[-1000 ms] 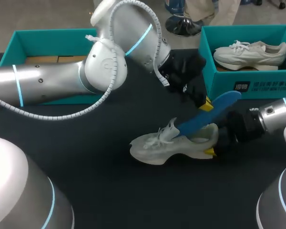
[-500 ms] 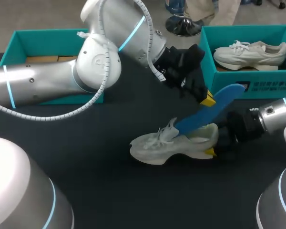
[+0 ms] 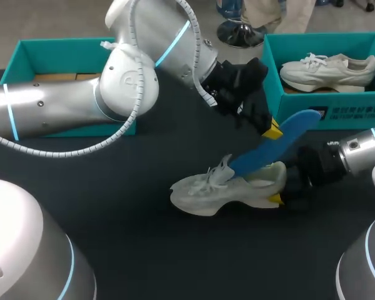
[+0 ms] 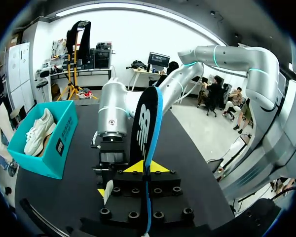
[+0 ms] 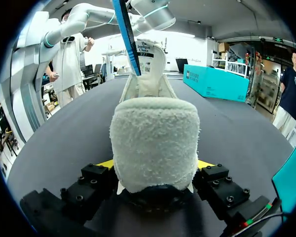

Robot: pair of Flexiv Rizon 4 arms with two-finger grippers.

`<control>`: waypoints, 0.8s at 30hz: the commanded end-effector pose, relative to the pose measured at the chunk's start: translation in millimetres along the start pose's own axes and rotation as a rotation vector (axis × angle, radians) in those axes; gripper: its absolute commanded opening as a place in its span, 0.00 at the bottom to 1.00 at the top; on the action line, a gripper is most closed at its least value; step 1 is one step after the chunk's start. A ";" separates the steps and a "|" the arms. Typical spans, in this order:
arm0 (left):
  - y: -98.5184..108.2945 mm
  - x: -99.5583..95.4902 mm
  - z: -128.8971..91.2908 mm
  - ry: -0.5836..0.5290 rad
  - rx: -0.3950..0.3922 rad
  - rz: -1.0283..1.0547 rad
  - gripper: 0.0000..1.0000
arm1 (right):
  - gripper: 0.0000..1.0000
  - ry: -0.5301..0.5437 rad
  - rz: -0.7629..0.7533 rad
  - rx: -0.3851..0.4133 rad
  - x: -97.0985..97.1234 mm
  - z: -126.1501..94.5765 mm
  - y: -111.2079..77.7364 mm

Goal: Take the shoe out of the shoebox, open the shoe tongue, remove and reinsert the insole, then place the shoe into the shoebox

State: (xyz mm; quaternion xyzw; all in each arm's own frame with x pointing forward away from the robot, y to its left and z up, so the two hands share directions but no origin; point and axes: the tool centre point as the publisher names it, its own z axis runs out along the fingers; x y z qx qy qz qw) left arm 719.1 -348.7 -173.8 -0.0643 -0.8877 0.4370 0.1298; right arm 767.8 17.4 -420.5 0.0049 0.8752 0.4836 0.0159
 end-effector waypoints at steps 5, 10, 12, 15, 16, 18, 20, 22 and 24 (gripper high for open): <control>-2.8 4.2 -2.4 0.014 0.029 -0.028 0.00 | 0.00 -0.001 0.001 0.005 -0.1 2.7 -0.7; -21.0 18.7 -14.8 0.026 0.101 -0.081 0.00 | 0.00 -0.001 0.001 0.005 -0.1 2.7 -0.7; -27.6 22.6 -19.8 0.032 0.124 -0.106 0.00 | 0.00 -0.001 0.001 0.005 -0.1 2.7 -0.7; -38.8 31.8 -28.6 0.056 0.174 -0.151 0.00 | 0.00 -0.001 0.001 0.005 -0.1 2.7 -0.7; -41.9 34.8 -31.2 0.068 0.190 -0.167 0.00 | 0.00 -0.001 0.001 0.005 -0.1 2.7 -0.7; -47.6 41.3 -38.0 0.079 0.220 -0.188 0.00 | 0.00 -0.001 0.001 0.005 -0.1 2.7 -0.7; -50.9 45.8 -42.7 0.100 0.245 -0.210 0.00 | 0.00 -0.001 0.001 0.005 -0.1 2.7 -0.7; -54.5 51.5 -49.0 0.108 0.264 -0.220 0.00 | 0.00 -0.001 0.001 0.005 -0.1 2.7 -0.7; -57.9 56.3 -55.1 0.121 0.297 -0.235 0.00 | 0.00 -0.001 0.001 0.005 -0.1 2.7 -0.7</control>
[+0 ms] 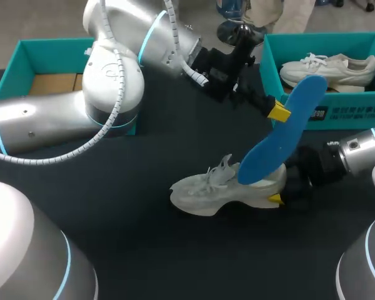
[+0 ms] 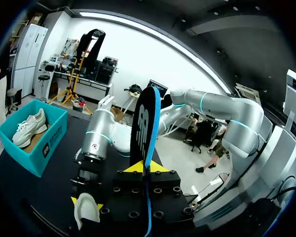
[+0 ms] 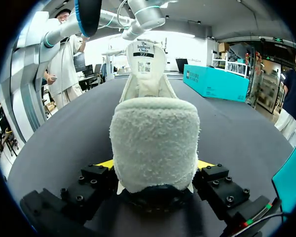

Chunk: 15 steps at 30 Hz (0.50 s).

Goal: Take the shoe out of the shoebox, open the shoe tongue, remove and reinsert the insole, then place the shoe into the shoebox

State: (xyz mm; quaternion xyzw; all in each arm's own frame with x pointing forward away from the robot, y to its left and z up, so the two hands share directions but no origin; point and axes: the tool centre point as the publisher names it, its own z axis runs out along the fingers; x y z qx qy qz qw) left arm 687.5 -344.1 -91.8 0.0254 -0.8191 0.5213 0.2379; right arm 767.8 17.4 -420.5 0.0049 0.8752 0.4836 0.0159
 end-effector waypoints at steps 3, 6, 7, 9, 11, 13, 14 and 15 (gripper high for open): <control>-2.2 21.8 -19.7 0.040 0.103 -0.047 0.00 | 0.00 -0.001 0.001 0.005 -0.1 2.7 -0.7; -8.9 33.5 -25.7 0.067 0.169 -0.068 0.00 | 0.00 -0.001 0.001 0.005 -0.1 2.7 -0.7; -11.3 37.5 -27.5 0.082 0.191 -0.072 0.00 | 0.00 -0.001 0.001 0.005 -0.1 2.7 -0.7; -15.6 46.4 -30.5 0.111 0.241 -0.092 0.00 | 0.00 -0.001 0.001 0.005 -0.1 2.7 -0.7; -19.6 53.6 -33.7 0.124 0.281 -0.095 0.00 | 0.00 -0.001 0.001 0.005 -0.1 2.7 -0.7; -22.9 60.7 -36.8 0.151 0.307 -0.104 0.00 | 0.00 -0.001 0.001 0.005 -0.1 2.7 -0.7; -24.4 62.7 -38.7 0.152 0.319 -0.098 0.00 | 0.00 -0.001 0.001 0.005 -0.1 2.7 -0.7; -25.4 66.2 -40.6 0.162 0.332 -0.103 0.00 | 0.00 -0.001 0.001 0.005 -0.1 2.7 -0.7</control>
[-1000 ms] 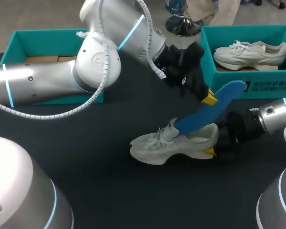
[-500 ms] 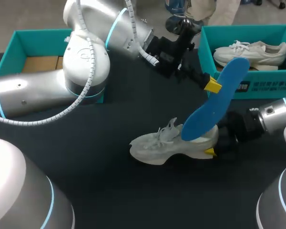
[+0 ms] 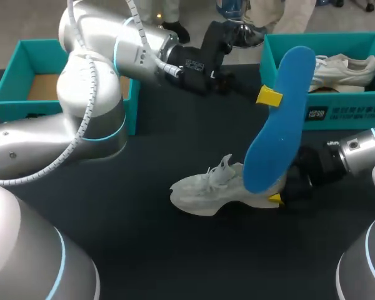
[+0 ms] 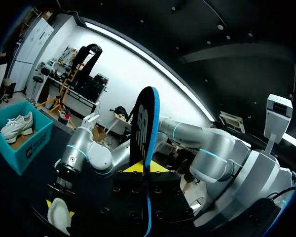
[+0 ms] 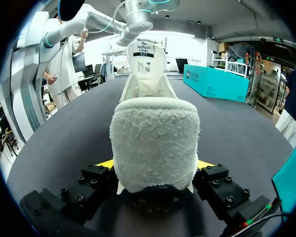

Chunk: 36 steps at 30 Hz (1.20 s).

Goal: Take the shoe out of the shoebox, open the shoe tongue, remove and reinsert the insole, then place the shoe into the shoebox

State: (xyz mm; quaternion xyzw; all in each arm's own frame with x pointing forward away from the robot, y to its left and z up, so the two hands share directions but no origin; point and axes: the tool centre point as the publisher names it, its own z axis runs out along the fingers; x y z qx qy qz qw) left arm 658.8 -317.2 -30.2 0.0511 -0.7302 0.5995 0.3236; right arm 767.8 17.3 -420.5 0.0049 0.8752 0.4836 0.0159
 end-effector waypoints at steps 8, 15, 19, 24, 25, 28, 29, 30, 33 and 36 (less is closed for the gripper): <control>3.9 32.3 -20.2 0.046 0.141 -0.030 0.00 | 0.00 -0.001 0.001 0.005 -0.1 2.7 -0.7; 1.8 48.9 -37.3 0.061 0.199 -0.067 0.00 | 0.00 -0.001 0.001 0.005 -0.1 2.7 -0.7; 0.1 61.8 -41.5 0.105 0.235 -0.085 0.00 | 0.00 -0.001 0.001 0.005 -0.1 2.7 -0.7; -3.6 74.1 -46.2 0.144 0.263 -0.091 0.00 | 0.00 -0.001 0.001 0.005 -0.1 2.7 -0.7; -4.2 76.1 -47.7 0.144 0.262 -0.090 0.00 | 0.00 -0.001 0.001 0.005 -0.1 2.7 -0.7; -5.0 80.9 -51.6 0.140 0.267 -0.074 0.00 | 0.00 -0.001 0.001 0.005 -0.1 2.7 -0.7; -5.2 82.2 -52.7 0.141 0.267 -0.074 0.00 | 0.00 -0.001 0.001 0.005 -0.1 2.7 -0.7; -5.4 83.3 -53.8 0.143 0.267 -0.073 0.00 | 0.00 -0.001 0.001 0.005 -0.1 2.7 -0.7; -6.7 85.0 -57.3 0.139 0.270 -0.064 0.00 | 0.00 -0.001 0.001 0.005 -0.1 2.7 -0.7; -7.5 86.2 -59.8 0.138 0.269 -0.060 0.00 | 0.00 -0.001 0.001 0.005 -0.1 2.7 -0.7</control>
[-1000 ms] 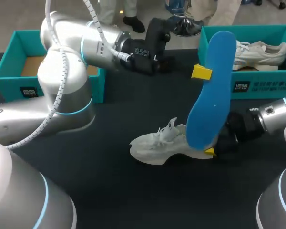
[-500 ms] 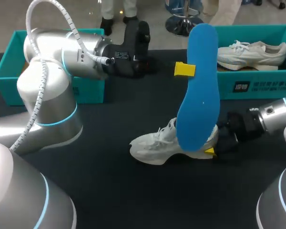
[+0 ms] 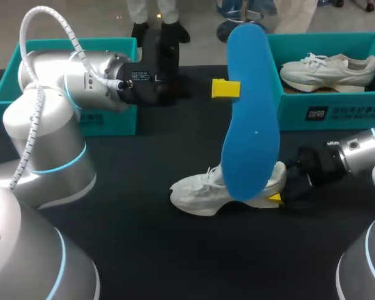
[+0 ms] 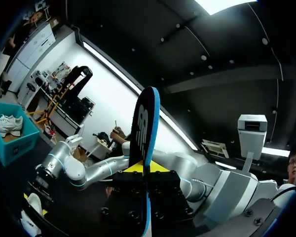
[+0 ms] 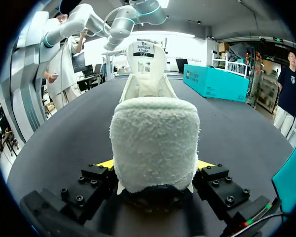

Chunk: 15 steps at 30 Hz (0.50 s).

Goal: Take the shoe out of the shoebox, open the shoe tongue, remove and reinsert the insole, then place the shoe into the shoebox

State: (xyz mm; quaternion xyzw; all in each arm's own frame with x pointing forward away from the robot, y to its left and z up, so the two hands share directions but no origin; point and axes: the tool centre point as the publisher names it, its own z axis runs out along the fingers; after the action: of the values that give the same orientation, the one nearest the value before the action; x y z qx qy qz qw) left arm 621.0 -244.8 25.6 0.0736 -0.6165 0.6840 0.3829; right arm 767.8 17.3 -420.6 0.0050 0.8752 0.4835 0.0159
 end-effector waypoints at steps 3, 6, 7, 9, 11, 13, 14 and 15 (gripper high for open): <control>-0.5 6.5 -6.8 0.000 -0.001 0.005 0.00 | 0.00 -0.001 0.001 0.005 -0.1 2.7 -0.6; -0.7 6.4 -8.6 -0.004 0.005 -0.001 0.00 | 0.00 -0.001 0.001 0.005 -0.1 2.7 -0.6; -0.3 6.2 -9.2 -0.006 0.005 -0.005 0.00 | 0.00 -0.001 0.001 0.005 -0.1 2.7 -0.6; 0.1 5.6 -10.4 -0.012 0.006 -0.003 0.00 | 0.00 -0.001 0.001 0.005 -0.1 2.7 -0.6; 0.2 4.7 -11.0 -0.015 0.004 -0.004 0.00 | 0.00 -0.001 0.001 0.005 -0.1 2.7 -0.6; 0.3 4.3 -11.0 -0.014 0.006 -0.005 0.00 | 0.00 -0.001 0.001 0.005 -0.1 2.7 -0.6; 0.3 4.3 -11.0 -0.014 0.006 -0.005 0.00 | 0.00 -0.001 0.001 0.005 -0.1 2.7 -0.6; 0.3 4.3 -11.0 -0.014 0.006 -0.005 0.00 | 0.00 -0.001 0.001 0.005 -0.1 2.7 -0.6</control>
State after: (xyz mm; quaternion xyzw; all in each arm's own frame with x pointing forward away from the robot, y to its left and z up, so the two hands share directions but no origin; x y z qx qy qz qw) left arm 622.9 -233.6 26.3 0.0808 -0.6178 0.6832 0.3808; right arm 767.8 17.3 -420.6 0.0050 0.8752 0.4835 0.0159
